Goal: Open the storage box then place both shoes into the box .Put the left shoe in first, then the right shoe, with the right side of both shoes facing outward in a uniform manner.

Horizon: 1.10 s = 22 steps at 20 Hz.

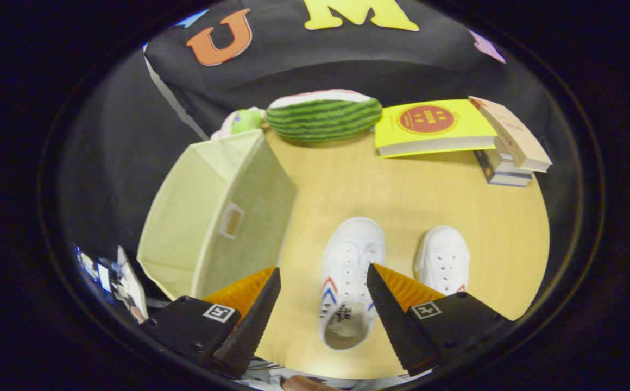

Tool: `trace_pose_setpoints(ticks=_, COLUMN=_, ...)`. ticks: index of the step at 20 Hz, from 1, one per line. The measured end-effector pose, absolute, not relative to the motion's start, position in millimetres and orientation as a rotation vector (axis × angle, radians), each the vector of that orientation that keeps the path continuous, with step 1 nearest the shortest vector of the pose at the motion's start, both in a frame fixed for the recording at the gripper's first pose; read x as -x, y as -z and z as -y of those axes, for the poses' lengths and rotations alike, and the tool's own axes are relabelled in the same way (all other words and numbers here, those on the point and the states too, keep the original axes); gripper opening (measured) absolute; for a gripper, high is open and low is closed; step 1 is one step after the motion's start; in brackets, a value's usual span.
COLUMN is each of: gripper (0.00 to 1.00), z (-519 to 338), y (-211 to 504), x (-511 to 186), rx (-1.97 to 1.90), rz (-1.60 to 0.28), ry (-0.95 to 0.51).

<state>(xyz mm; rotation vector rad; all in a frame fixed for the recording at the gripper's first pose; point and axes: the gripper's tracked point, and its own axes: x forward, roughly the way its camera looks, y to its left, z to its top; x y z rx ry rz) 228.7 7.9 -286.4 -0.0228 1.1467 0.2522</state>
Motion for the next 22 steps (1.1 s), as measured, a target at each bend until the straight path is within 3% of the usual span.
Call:
trace_pose_setpoints(ticks=5, gripper=0.98, z=41, y=330, x=-200, rx=0.107, rz=-1.300, ry=-0.173)
trace_pose_setpoints(ticks=8, gripper=0.71, z=47, y=354, x=-192, rx=0.110, rz=-1.370, ry=-0.150)
trace_pose_setpoints(ticks=10, gripper=0.62, z=34, y=369, x=-187, rx=0.095, rz=-1.397, ry=-0.213)
trace_pose_setpoints(ticks=12, gripper=0.45, z=21, y=373, x=-188, rx=0.095, rz=-1.377, ry=-0.300)
trace_pose_setpoints(ticks=13, gripper=0.36, z=22, y=371, x=-186, rx=0.081, rz=-1.380, ry=-0.287)
trace_pose_setpoints(ticks=14, gripper=0.20, z=23, y=365, x=-188, rx=0.041, rz=-1.373, ry=-0.263)
trace_pose_setpoints(ticks=16, gripper=0.06, z=20, y=366, x=-190, rx=-0.054, rz=-1.351, ry=-0.272)
trace_pose_setpoints(ticks=22, gripper=0.06, z=8, y=337, x=-187, rx=-0.203, rz=-1.341, ry=-0.305)
